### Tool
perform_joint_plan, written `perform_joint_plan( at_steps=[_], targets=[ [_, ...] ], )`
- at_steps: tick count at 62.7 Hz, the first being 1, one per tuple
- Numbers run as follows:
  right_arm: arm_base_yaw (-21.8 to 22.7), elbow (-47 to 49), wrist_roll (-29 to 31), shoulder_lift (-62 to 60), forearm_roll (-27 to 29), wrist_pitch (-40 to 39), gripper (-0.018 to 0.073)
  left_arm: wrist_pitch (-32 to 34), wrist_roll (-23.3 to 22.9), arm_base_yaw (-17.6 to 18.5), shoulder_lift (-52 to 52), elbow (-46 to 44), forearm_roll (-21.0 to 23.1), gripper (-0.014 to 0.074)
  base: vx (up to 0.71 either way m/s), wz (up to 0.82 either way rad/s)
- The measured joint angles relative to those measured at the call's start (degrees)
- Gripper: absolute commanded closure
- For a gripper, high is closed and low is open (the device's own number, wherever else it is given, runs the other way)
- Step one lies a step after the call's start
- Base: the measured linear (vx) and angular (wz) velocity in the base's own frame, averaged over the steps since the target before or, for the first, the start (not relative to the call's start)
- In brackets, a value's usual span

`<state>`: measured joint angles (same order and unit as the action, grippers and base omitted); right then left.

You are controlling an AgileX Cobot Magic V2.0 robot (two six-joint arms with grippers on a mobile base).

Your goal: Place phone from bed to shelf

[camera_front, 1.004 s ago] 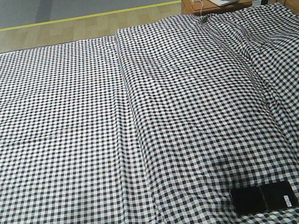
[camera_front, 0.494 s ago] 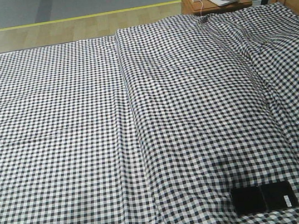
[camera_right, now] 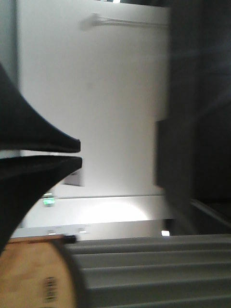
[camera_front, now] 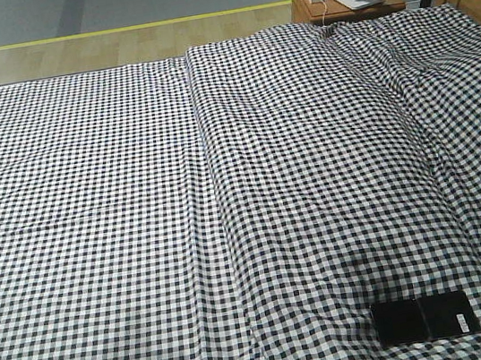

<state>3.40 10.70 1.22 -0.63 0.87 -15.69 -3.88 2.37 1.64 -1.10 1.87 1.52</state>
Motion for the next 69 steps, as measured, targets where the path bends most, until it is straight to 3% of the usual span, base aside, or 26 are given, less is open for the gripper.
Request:
perform_joint_plan(
  at_steps=[14,32,39,60,69],
  targets=[
    [0.0,15.1,0.0,7.0,0.0,3.4,0.0560,0.0,0.0,0.0,0.0,0.0,0.0,0.0595,0.00,0.00],
    [0.0,35.3,-0.2,23.3,0.0,22.7,0.0467,0.0,0.0,0.0,0.0,0.0,0.0,0.0595,0.00,0.00],
    [0.0,41.0,-0.2,29.3,0.0,29.0,0.0360,0.0,0.0,0.0,0.0,0.0,0.0,0.0595,0.00,0.00],
    [0.0,44.2,-0.2,39.3,0.0,39.6,-0.0125,0.0,0.0,0.0,0.0,0.0,0.0,0.0595,0.00,0.00],
    [0.0,44.2,-0.2,41.0,0.0,43.7,-0.0166,0.0,0.0,0.0,0.0,0.0,0.0,0.0595,0.00,0.00]
  ],
)
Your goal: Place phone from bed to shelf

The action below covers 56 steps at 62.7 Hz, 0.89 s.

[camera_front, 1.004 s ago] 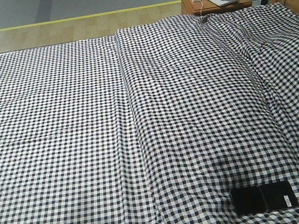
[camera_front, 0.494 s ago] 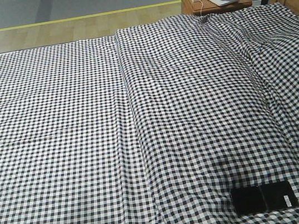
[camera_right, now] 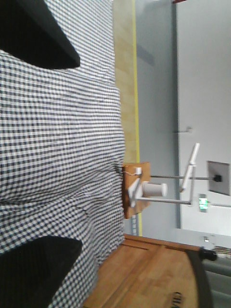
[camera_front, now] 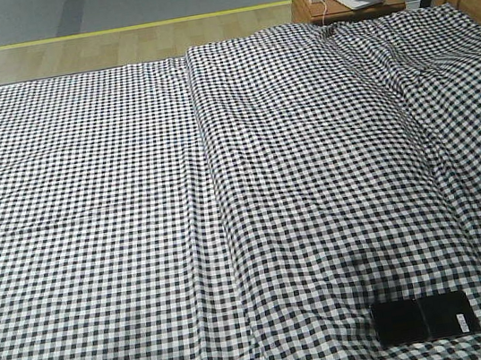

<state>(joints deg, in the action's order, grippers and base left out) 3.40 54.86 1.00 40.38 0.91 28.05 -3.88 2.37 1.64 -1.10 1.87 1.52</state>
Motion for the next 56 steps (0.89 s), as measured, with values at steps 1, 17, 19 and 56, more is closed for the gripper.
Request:
perform_joint_plan(
  at_steps=[1,17,19,56],
  targets=[
    [0.0,0.0,0.0,0.0,0.0,0.2,-0.0165,0.0,0.0,0.0,0.0,0.0,0.0,0.0595,0.00,0.00],
    [0.0,0.0,0.0,0.5,0.0,1.0,-0.0148,0.0,0.0,0.0,0.0,0.0,0.0,0.0595,0.00,0.00],
    [0.0,0.1,0.0,0.8,0.0,1.2,-0.0148,0.0,0.0,0.0,0.0,0.0,0.0,0.0595,0.00,0.00],
    [2.2,21.1,-9.3,28.9,-4.7,29.4,-0.0134,0.0,0.0,0.0,0.0,0.0,0.0,0.0595,0.00,0.00]
  ],
)
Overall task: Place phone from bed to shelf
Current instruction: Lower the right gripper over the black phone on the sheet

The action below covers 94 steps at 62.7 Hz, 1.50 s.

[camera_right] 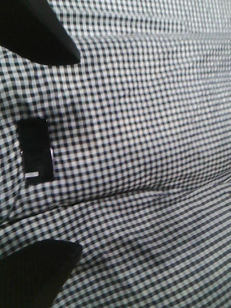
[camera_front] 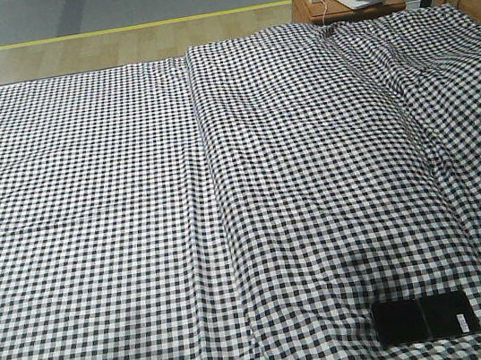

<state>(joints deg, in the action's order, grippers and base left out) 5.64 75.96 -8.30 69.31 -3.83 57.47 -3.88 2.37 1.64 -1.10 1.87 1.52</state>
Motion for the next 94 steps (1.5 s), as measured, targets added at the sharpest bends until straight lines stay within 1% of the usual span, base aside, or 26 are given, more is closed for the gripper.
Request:
perform_joint_plan(
  at_steps=[5,9,12,18,25,30,36,43,50,59,69,81,94],
  targets=[
    [4.4,0.9,0.3,3.8,1.4,0.1,-0.0132,0.0,0.0,0.0,0.0,0.0,0.0,0.0595,0.00,0.00],
    [8.5,1.2,2.5,6.6,3.8,0.2,-0.0129,0.0,0.0,0.0,0.0,0.0,0.0,0.0595,0.00,0.00],
    [12.0,1.2,5.6,9.3,6.9,0.3,-0.0127,0.0,0.0,0.0,0.0,0.0,0.0,0.0595,0.00,0.00],
    [17.0,1.2,11.9,14.6,13.5,0.3,-0.0120,0.0,0.0,0.0,0.0,0.0,0.0,0.0595,0.00,0.00],
    [21.0,1.2,18.8,21.1,20.5,-0.2,-0.0115,0.0,0.0,0.0,0.0,0.0,0.0,0.0595,0.00,0.00],
    [22.8,1.2,22.8,25.7,23.7,-0.6,-0.0113,0.0,0.0,0.0,0.0,0.0,0.0,0.0595,0.00,0.00],
    [24.3,1.2,26.8,31.1,25.7,-0.8,-0.0109,0.0,0.0,0.0,0.0,0.0,0.0,0.0595,0.00,0.00],
    [25.4,1.3,30.8,37.7,26.0,-1.3,-0.0105,0.0,0.0,0.0,0.0,0.0,0.0,0.0595,0.00,0.00],
    [25.7,1.3,35.4,44.2,26.1,-2.2,-0.0101,0.0,0.0,0.0,0.0,0.0,0.0,0.0595,0.00,0.00],
    [25.7,1.5,41.8,51.6,27.7,-3.5,-0.0094,0.0,0.0,0.0,0.0,0.0,0.0,0.0595,0.00,0.00],
    [25.7,1.6,47.6,59.2,30.6,-5.7,-0.0092,0.0,0.0,0.0,0.0,0.0,0.0,0.0595,0.00,0.00],
    [25.7,2.0,54.7,68.1,35.7,-7.9,-0.0090,0.0,0.0,0.0,0.0,0.0,0.0,0.0595,0.00,0.00],
    [25.7,5.1,59.2,77.4,39.7,-7.9,-0.0084,0.0,0.0,0.0,0.0,0.0,0.0,0.0595,0.00,0.00]
  ],
)
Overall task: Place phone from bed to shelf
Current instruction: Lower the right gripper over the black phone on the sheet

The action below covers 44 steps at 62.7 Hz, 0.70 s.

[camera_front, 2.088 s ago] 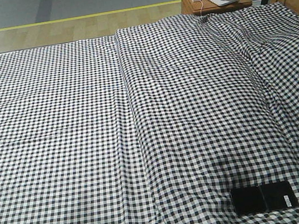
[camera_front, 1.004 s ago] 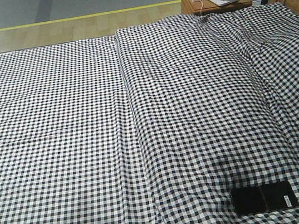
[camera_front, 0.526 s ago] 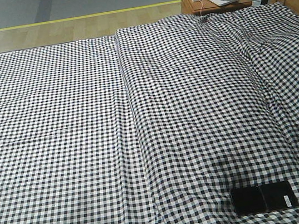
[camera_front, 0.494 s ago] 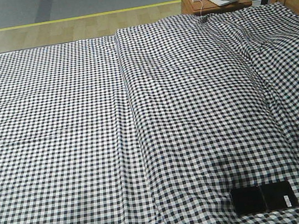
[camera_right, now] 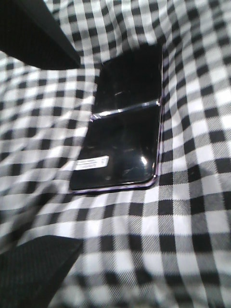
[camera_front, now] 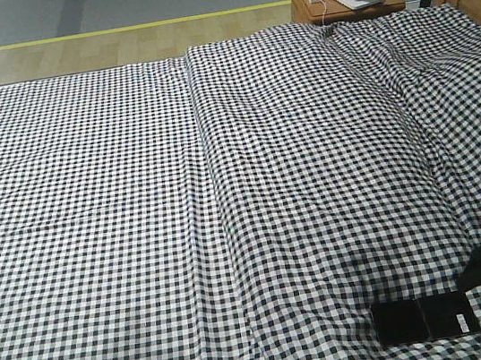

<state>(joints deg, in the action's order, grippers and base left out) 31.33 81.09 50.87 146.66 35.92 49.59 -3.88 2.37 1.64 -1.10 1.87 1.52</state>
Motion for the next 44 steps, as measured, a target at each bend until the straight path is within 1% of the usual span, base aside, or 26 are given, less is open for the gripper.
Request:
perform_joint_plan(
  at_steps=[16,33,44],
  targets=[
    [0.0,4.7,5.8,7.3,4.4,4.8,-0.0074,0.0,0.0,0.0,0.0,0.0,0.0,0.0595,0.00,0.00],
    [0.1,6.2,10.3,10.1,7.9,5.6,-0.0064,0.0,0.0,0.0,0.0,0.0,0.0,0.0595,0.00,0.00],
    [0.1,6.4,14.0,11.5,11.3,6.6,-0.0058,0.0,0.0,0.0,0.0,0.0,0.0,0.0595,0.00,0.00]
  ],
)
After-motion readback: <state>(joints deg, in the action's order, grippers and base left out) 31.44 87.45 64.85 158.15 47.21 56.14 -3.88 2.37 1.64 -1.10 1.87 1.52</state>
